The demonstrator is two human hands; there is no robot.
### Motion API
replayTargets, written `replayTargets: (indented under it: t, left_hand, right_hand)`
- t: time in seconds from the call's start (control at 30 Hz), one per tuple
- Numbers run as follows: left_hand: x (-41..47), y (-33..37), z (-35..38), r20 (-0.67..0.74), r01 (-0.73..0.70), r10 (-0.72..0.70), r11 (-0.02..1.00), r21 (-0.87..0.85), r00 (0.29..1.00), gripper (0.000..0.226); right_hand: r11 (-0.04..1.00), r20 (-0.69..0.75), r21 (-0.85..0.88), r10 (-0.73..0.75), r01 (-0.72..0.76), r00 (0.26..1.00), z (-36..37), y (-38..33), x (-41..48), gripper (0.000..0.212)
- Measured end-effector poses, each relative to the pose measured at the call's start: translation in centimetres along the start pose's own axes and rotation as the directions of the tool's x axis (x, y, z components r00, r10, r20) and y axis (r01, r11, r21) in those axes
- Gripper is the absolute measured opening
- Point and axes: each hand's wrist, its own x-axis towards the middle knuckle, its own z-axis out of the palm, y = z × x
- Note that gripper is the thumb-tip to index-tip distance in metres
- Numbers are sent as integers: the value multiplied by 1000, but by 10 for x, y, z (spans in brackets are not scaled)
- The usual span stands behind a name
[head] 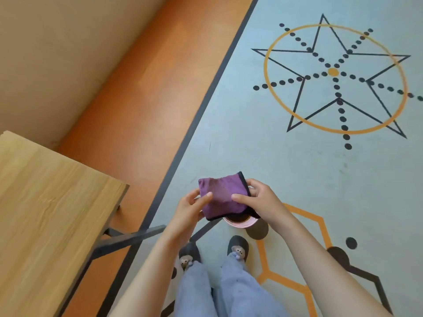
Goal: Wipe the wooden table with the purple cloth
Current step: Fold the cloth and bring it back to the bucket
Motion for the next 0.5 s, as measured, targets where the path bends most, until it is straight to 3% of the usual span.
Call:
replayTargets:
  t: [0.23, 0.37, 0.5]
  left_hand:
    - [127, -122, 5, -262, 3, 56, 976, 220, 963, 16]
    - [193, -207, -20, -357, 62, 71, 936, 348, 931, 15]
    - [246, -279, -48, -364, 50, 156, 866, 498, 918, 16]
  right_hand:
    - [996, -262, -62, 46, -65, 964, -9, 133, 104, 21]
    - [992, -287, -101, 39, -70, 957, -1, 214, 156, 18]
    - [993, -312, -97, 37, -71, 950, 9, 297, 209, 15]
